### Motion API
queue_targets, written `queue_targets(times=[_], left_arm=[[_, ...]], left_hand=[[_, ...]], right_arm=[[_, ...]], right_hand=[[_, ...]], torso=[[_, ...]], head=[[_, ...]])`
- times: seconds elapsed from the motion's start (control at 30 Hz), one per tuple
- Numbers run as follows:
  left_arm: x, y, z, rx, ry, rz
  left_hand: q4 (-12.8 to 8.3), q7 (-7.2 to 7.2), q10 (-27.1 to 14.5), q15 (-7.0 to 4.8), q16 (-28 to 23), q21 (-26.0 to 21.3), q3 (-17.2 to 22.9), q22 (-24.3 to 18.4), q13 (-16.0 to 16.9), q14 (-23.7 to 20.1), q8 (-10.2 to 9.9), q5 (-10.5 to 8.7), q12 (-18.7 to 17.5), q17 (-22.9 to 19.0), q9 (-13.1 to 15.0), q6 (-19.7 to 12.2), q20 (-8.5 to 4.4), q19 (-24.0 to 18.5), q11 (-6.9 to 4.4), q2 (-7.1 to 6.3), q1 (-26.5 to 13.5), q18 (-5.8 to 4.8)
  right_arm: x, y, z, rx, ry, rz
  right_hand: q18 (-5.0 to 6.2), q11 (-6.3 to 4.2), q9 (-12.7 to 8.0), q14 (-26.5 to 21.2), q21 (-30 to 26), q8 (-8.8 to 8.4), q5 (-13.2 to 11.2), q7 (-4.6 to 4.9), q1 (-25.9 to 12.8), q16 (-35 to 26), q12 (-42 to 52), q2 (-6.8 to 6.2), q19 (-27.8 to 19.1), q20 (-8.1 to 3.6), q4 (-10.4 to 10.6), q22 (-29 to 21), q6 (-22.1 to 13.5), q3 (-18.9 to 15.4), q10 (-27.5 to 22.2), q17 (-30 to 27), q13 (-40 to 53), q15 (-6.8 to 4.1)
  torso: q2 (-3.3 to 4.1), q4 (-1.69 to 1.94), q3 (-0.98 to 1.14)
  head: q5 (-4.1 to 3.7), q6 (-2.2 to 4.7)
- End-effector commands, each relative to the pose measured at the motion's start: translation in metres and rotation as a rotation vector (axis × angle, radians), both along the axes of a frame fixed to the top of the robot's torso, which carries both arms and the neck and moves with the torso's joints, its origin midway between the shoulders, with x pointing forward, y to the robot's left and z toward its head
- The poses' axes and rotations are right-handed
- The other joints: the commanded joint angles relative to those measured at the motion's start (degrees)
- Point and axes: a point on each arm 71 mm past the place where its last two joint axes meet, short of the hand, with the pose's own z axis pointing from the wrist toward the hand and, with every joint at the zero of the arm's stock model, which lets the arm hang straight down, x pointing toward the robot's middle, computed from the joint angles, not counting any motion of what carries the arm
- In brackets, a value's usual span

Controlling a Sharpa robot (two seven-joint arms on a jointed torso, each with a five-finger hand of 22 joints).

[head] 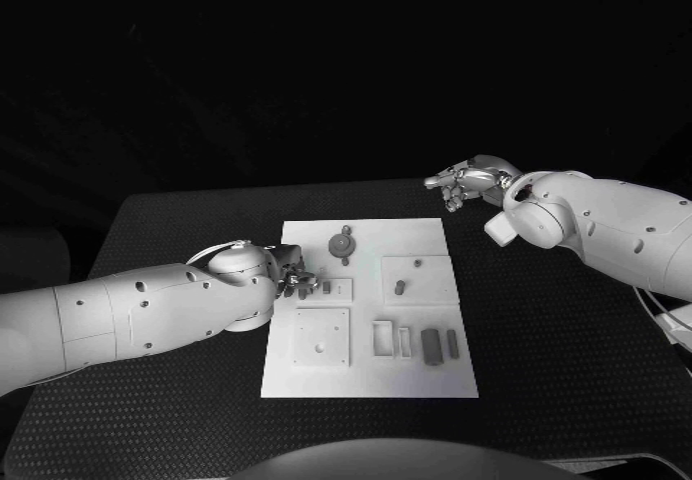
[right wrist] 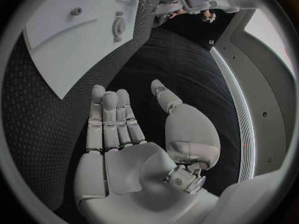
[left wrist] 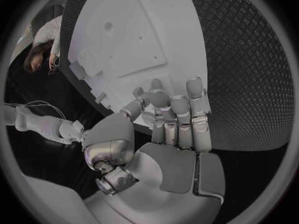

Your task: Assemble the parts on the task board

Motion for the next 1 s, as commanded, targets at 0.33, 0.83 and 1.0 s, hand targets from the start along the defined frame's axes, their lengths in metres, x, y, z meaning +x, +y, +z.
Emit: queue_targets(times=[0.33, 0.83, 1.0], left_arm=[[-0.0004, 0.0010, -0.0011, 0.013, 0.001, -0.007], [-0.0011, 0.0008, -0.0018, 0.020, 0.012, -0.015], [-0.0015, 0.0001, -0.0022, 0.019, 0.020, -0.016]], left_hand=[[-2.67, -0.06, 0.02, 0.16, 0.42, -0.11, 0.58, 1.13, -0.37, -0.27, 0.09, 3.06, 0.45, -0.24, -0.08, -0.48, -0.15, 0.02, -0.05, 2.38, 5.07, 0.57], [-2.98, -0.05, -0.03, 0.25, 0.44, -0.17, 0.57, 1.13, -0.48, -0.27, 0.10, 3.32, 0.46, -0.29, -0.11, -0.53, -0.09, -0.07, -0.03, 3.50, 5.81, 0.51], [-3.05, -0.04, -0.04, 0.27, 0.44, -0.17, 0.53, 1.14, -0.50, -0.28, 0.10, 3.46, 0.46, -0.29, -0.12, -0.54, -0.08, -0.08, -0.02, 3.58, 5.85, 0.50]], right_arm=[[-0.0008, 0.0014, -0.0007, 0.004, 0.004, 0.016], [-0.0007, 0.0015, -0.0010, 0.004, 0.005, 0.016], [-0.0008, 0.0017, -0.0010, 0.004, 0.006, 0.017]], right_hand=[[0.84, -0.05, 0.03, 0.02, -0.27, 0.24, 0.20, 0.42, -0.33, -0.22, 0.28, 0.33, 0.02, 0.35, 0.17, 0.07, -0.17, -0.21, 0.36, -0.07, -0.12, -0.34], [0.84, -0.05, 0.03, 0.02, -0.29, 0.25, 0.20, 0.42, -0.35, -0.23, 0.32, 0.33, 0.03, 0.35, 0.19, 0.08, -0.16, -0.22, 0.35, -0.06, -0.19, -0.33], [0.84, -0.05, 0.03, 0.02, -0.30, 0.25, 0.20, 0.42, -0.35, -0.23, 0.34, 0.33, 0.03, 0.35, 0.20, 0.08, -0.16, -0.22, 0.34, -0.06, -0.22, -0.33]], torso=[[0.00, 0.05, -0.02], [-0.01, 0.00, -0.02], [-0.01, 0.02, 0.01]], head=[[-0.01, -0.10], [0.00, -0.20], [0.00, -0.21]])
